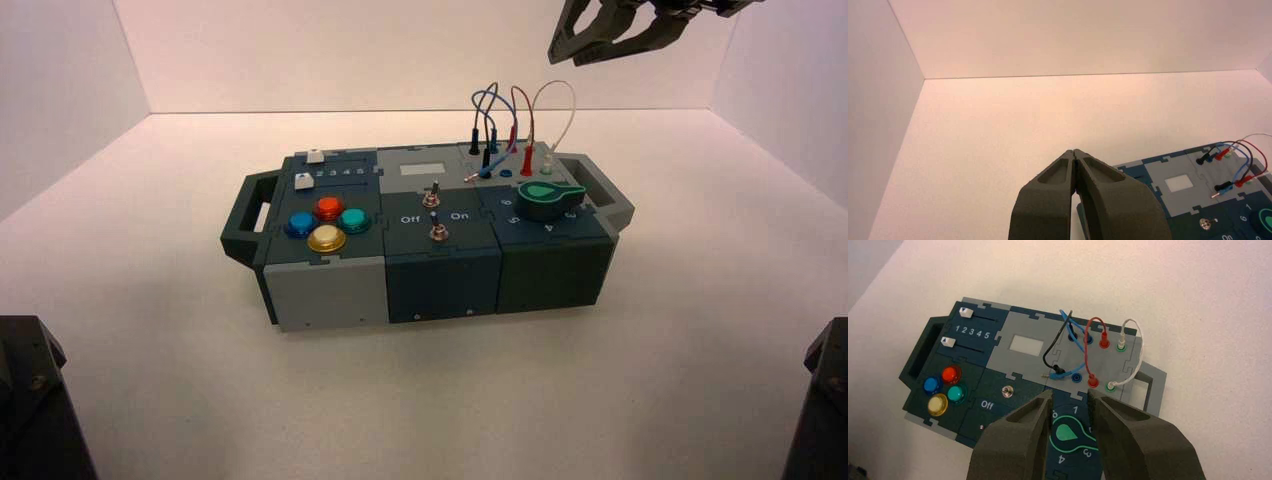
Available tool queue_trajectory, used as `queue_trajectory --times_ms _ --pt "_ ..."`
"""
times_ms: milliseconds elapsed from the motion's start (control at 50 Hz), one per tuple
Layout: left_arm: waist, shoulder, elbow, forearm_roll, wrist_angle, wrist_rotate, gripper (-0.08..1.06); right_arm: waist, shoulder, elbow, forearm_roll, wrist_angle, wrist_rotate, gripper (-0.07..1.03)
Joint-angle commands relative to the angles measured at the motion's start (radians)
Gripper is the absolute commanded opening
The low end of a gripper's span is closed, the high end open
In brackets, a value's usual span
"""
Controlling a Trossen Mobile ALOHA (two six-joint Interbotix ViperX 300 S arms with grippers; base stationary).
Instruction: Insert the blue wire.
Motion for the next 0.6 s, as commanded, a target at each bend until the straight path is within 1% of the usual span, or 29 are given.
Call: queue_trajectory --times_ms 20,180,300,380,420,480,500,540,600 --pt "0.002 0.005 -0.017 0.0 -0.009 0.003 -0.03 0.002 -0.003 -0.017 0.003 -0.002 0.003 0.38" --pt "0.002 0.005 -0.015 0.0 -0.009 0.003 -0.03 0.002 -0.005 -0.023 0.008 0.02 0.003 0.38" --pt "0.002 0.008 -0.012 0.0 -0.003 0.005 -0.03 0.002 -0.003 -0.025 0.034 0.043 0.003 0.38" --pt "0.002 0.014 -0.012 0.0 0.005 0.003 -0.03 0.002 0.0 -0.031 0.064 0.069 0.003 0.38" --pt "0.002 0.02 -0.012 0.0 0.012 0.005 -0.03 0.003 0.005 -0.035 0.087 0.094 0.003 0.38" --pt "0.0 0.034 -0.015 0.0 0.026 0.003 -0.03 0.003 0.015 -0.044 0.14 0.13 0.002 0.38" --pt "-0.002 0.035 -0.017 0.0 0.029 0.003 -0.03 0.005 0.017 -0.046 0.147 0.137 0.002 0.38" --pt "-0.008 0.048 -0.018 0.0 0.032 0.003 -0.03 0.006 0.026 -0.051 0.184 0.156 -0.002 0.38" --pt "-0.023 0.064 -0.025 0.0 0.034 0.005 -0.03 0.006 0.038 -0.054 0.224 0.17 -0.006 0.38"
